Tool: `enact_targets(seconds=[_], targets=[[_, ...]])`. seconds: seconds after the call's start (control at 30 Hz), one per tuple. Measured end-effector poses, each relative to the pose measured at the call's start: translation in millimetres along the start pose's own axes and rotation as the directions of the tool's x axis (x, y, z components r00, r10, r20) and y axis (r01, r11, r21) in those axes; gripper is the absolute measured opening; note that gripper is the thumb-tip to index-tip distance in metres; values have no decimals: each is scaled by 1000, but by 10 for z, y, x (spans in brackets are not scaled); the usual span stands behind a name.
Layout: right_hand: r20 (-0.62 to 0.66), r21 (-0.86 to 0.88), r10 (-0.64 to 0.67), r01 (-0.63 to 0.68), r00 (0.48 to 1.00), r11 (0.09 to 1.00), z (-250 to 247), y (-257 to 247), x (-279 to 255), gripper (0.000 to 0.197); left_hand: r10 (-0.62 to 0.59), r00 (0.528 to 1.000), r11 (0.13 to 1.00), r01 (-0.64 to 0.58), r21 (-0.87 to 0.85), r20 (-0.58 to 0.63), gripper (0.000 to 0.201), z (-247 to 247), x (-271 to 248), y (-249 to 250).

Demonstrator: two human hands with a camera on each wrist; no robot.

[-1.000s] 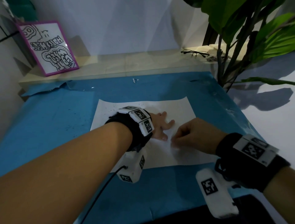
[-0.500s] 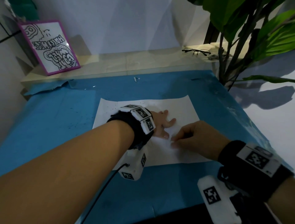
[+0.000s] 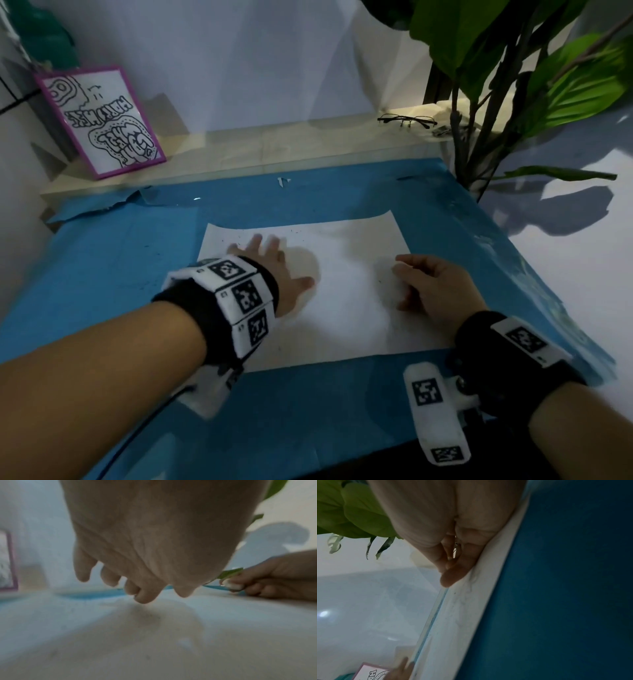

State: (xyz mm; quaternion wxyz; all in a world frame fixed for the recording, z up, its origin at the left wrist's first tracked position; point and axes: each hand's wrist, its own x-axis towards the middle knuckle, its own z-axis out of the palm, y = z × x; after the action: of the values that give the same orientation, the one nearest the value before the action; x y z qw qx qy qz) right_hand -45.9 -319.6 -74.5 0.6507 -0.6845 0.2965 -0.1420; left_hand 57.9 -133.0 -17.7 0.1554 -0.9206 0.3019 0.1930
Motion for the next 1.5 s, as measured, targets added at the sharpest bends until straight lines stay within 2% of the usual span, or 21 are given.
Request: enact_targets(seconds=[0.03,0.07,0.13,0.17,0.2,0.23,0.3,0.37,0.43,0.53,0.6,0.63,0.7,0.77,0.87,0.9,1.0,1.07,1.17,1.4,1.5], targets=[[-2,15,10,-10,1000,1000,3,4,7,9,12,999,999,-10,46,-44,69,-4,-8,51],[-6,37,16,-16,1000,999,4,4,11,7,145,985,988,-140,67,-88,66,7,-68,184],[-11,56,15,-14,1000,998,-7,-6,12,5,506,860,862,-506,24,-66,58,75,-272,548],[-15,52,13,-12,1000,999,-15,-7,15,5,595,804,804,-595,17,-14,56,146,-312,663],[-19,57,13,-12,1000,998,-24,-7,17,5,593,805,805,-593,13,28,54,166,-277,673],[-25,77,20,-18,999,997,-33,-2,18,5,494,869,869,-493,-45,24,53,147,-160,585],[-37,128,33,-28,999,991,-54,4,15,4,118,993,985,-121,-124,-31,57,62,109,283],[-39,152,43,-36,998,988,-60,7,10,5,-126,992,992,125,-22,-31,69,-10,213,88],[-29,168,55,-50,998,985,-59,5,11,4,65,998,998,-65,19,-6,67,-85,174,189],[-9,168,70,-67,998,984,-56,-1,13,5,415,905,908,-407,-99,96,57,-126,-33,539],[-9,152,66,-64,998,986,-51,-3,14,5,341,934,940,-339,-38,103,58,-78,161,497],[-17,149,65,-61,998,987,-50,-4,11,5,190,980,982,-191,6,58,64,-62,285,410],[-40,147,58,-52,997,988,-51,-11,4,2,-84,996,994,86,63,-35,75,-105,396,273],[-58,173,63,-52,996,984,-48,-15,-3,4,58,997,998,-56,40,-54,70,-182,347,363],[-64,202,62,-48,996,978,-41,-20,-2,8,358,925,933,-350,-86,123,58,-217,116,602],[-61,182,54,-42,997,982,-36,-24,-7,9,338,931,941,-332,-65,138,57,-176,177,557],[-47,112,28,-22,998,993,-24,-36,-26,11,8,1000,998,-7,55,-13,67,-105,387,298],[-16,56,16,-15,1000,998,-24,-42,-41,13,111,994,994,-111,16,-22,71,-149,352,349],[54,-110,-38,44,998,993,-31,-51,-86,18,366,923,930,-357,-87,116,85,-193,180,553],[218,-617,-66,190,974,764,-27,-322,-18,5,372,911,928,-369,-54,179,95,-122,175,513],[352,-674,104,175,930,718,-6,-470,-20,10,369,913,929,-369,-31,175,96,-94,188,530]])
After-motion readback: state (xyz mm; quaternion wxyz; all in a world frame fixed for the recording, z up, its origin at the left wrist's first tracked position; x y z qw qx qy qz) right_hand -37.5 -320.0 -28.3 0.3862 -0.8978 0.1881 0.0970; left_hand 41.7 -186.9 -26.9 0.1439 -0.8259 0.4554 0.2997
